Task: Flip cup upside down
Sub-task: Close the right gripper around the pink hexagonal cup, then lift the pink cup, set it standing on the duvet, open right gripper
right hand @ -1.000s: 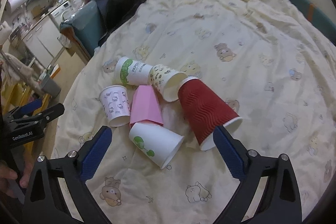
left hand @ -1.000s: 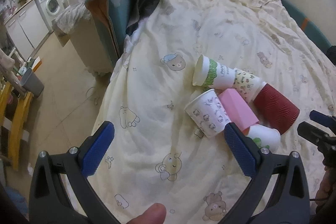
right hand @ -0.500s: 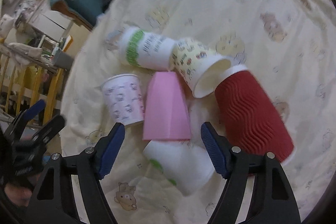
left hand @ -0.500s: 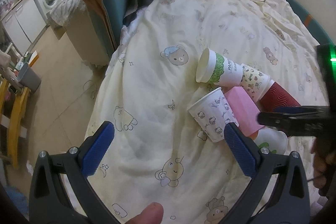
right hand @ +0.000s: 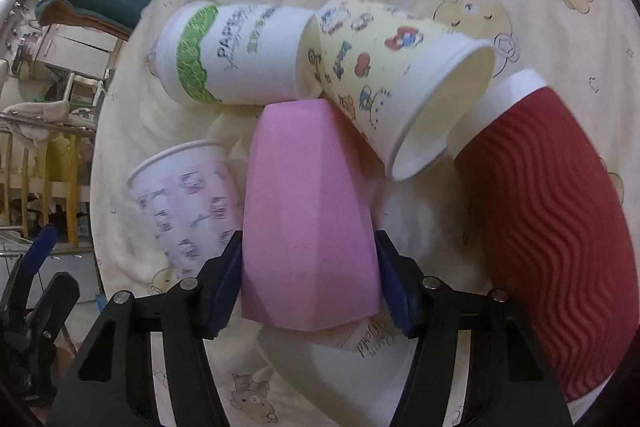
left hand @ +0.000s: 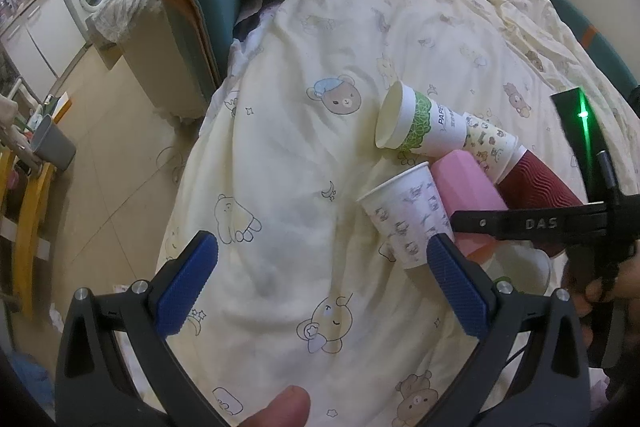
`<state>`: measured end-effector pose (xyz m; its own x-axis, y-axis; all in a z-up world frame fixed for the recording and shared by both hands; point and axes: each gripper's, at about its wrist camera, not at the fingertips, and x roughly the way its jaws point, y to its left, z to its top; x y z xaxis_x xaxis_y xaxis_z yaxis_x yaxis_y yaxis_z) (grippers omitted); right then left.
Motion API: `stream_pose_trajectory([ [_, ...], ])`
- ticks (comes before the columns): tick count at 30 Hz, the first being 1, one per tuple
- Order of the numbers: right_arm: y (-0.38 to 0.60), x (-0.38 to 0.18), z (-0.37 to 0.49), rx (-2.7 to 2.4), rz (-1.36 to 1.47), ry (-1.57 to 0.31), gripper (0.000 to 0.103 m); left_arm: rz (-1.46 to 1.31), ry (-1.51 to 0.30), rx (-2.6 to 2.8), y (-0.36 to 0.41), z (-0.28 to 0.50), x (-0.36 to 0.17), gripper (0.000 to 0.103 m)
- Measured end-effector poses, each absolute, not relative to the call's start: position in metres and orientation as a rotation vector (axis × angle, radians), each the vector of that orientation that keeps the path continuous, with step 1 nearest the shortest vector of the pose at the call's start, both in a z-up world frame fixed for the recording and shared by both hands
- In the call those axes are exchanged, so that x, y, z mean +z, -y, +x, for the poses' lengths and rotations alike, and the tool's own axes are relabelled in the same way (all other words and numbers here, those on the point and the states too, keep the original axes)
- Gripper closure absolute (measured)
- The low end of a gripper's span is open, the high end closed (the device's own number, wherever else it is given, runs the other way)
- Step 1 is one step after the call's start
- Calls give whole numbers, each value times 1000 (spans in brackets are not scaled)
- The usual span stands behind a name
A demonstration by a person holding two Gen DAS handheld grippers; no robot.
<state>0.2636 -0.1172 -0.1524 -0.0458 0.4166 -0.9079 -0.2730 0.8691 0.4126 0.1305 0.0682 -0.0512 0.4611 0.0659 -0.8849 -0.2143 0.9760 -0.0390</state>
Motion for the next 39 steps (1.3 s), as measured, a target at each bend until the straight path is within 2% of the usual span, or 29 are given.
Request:
stream_pose_trajectory([
  [10,142,-113,252,573,202,-1429,40,-162,-1075,165,-64,127,-46,0],
  [16,145,-77,237,592,230,-1339,40,-122,-1008,167,-50,107,-21,0],
  [24,159,-27,172,601,235,-1252,40,-131,-1001,130,-37,56,10,0],
  [29,173,-27,119,604,268,-1269,40,-168,-1058,137,-36,20,-1,0],
  [39,195,-64,37,572,359,-1327,39,-209,-1143,125,-26,-42,-31,0],
])
